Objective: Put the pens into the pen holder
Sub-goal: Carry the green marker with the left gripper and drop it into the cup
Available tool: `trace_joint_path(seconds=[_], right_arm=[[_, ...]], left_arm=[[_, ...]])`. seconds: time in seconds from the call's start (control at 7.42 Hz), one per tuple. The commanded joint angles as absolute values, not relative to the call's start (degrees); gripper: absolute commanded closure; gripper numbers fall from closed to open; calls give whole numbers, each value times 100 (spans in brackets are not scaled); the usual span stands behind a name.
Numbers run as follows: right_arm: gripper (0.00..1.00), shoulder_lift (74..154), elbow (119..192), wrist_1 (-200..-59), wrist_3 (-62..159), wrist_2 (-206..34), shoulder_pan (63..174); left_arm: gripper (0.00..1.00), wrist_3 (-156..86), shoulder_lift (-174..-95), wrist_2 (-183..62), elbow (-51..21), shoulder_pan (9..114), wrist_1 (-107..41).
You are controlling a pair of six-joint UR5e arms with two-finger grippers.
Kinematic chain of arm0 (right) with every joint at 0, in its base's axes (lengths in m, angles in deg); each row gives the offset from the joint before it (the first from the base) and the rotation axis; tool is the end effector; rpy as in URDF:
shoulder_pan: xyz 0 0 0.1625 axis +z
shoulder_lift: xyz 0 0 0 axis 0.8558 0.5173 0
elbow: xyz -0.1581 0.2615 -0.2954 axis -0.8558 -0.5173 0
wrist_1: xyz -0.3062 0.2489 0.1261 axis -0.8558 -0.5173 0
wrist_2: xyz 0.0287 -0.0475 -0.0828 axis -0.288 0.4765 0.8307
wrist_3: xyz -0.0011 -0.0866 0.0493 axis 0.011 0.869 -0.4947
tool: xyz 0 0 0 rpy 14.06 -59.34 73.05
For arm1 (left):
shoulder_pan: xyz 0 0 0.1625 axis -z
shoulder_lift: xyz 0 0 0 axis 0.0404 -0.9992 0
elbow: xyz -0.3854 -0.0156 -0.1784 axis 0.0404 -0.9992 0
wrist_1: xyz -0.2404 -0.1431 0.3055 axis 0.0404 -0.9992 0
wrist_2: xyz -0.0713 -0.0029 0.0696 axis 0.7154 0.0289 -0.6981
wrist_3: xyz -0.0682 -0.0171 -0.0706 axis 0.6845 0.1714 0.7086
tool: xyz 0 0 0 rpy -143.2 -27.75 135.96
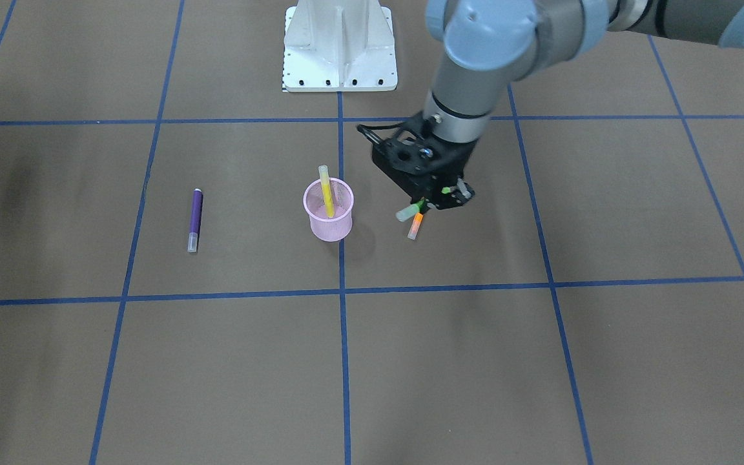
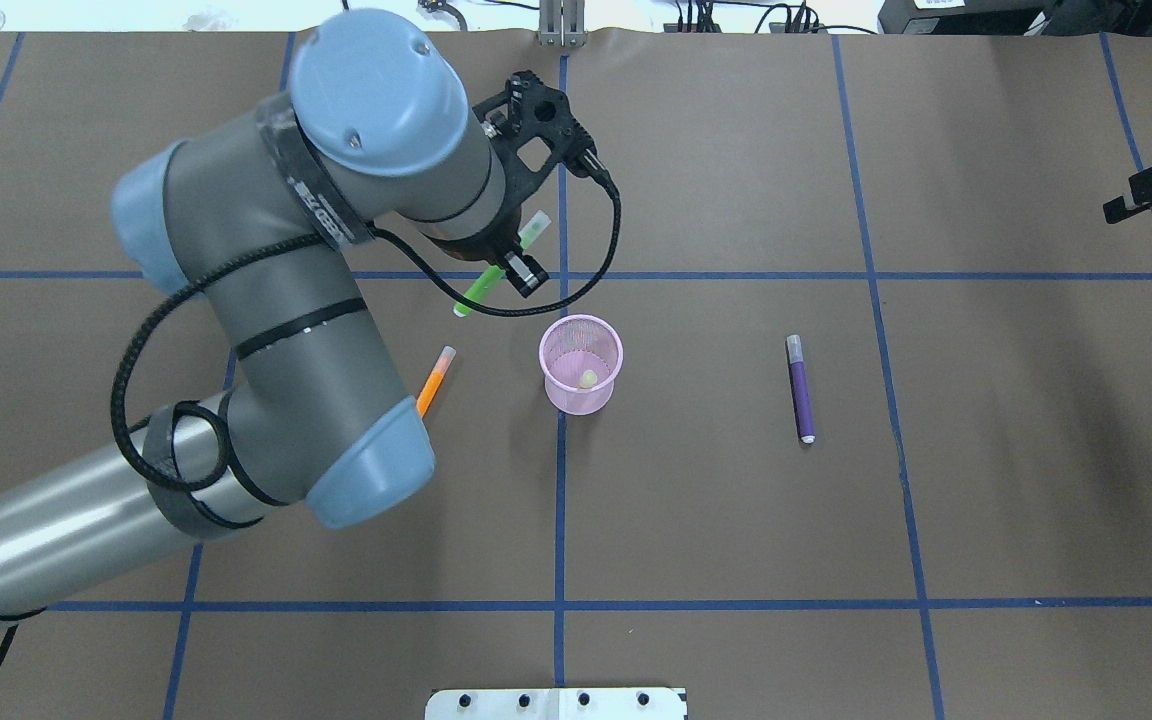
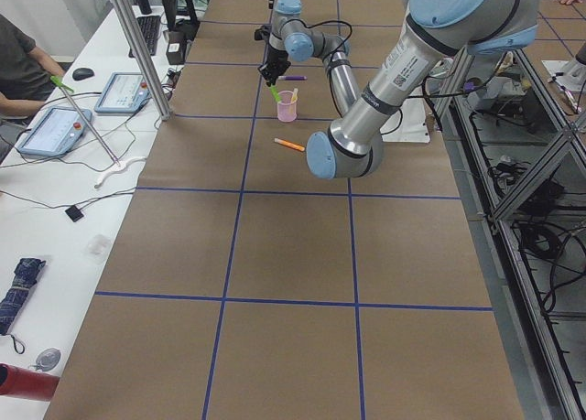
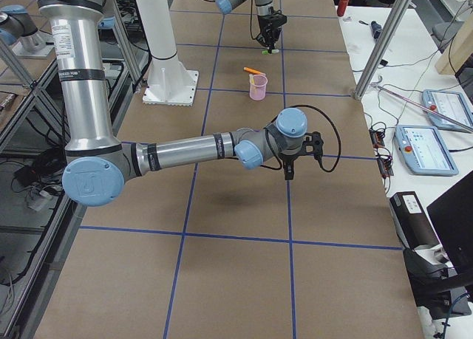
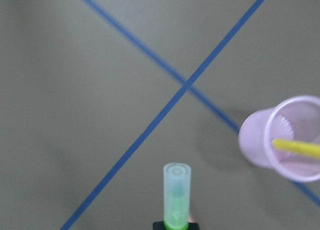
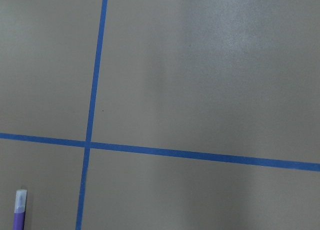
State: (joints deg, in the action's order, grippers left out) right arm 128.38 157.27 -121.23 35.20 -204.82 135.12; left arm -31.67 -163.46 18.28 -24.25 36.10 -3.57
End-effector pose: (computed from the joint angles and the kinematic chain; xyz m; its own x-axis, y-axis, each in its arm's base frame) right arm -0.0762 -0.5423 0.5165 0.5334 -0.0674 0.8432 -0.0695 0.9900 0.1230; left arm 0.4832 -0.4629 0.0809 0.5527 0.7570 -0.3485 -0.3147 0.5768 0.7538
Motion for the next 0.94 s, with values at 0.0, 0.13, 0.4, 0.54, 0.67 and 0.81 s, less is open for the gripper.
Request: trace_joint_path(seconds=[0.0,0.13,0.4,0.54,0.67,0.81], right_arm=[[1,12796,15726,-12114,3370,-20471,13505],[1,12796,15717,-12097,3325,-20463,13497],[1,12796,15700,-12088,3316,-20463,13479],[1,12796,15691,-12088,3316,-20454,13461],[1,12796,15682,-12088,3316,-20454,13453],[1,12796,15691,-12088,3316,-20436,13435]], left_arm=[[100,-2710,-16403,1160,-2229,3168,-847],[100,-2509,-16412,1151,-2158,3010,-865],[100,-2051,-16666,1151,-1659,2904,-1145],[100,-2049,-16667,1151,-1552,2903,-1373],[100,-2058,-16659,1142,-1508,2912,-1392],[100,-2041,-16667,1037,-1507,2930,-1401]])
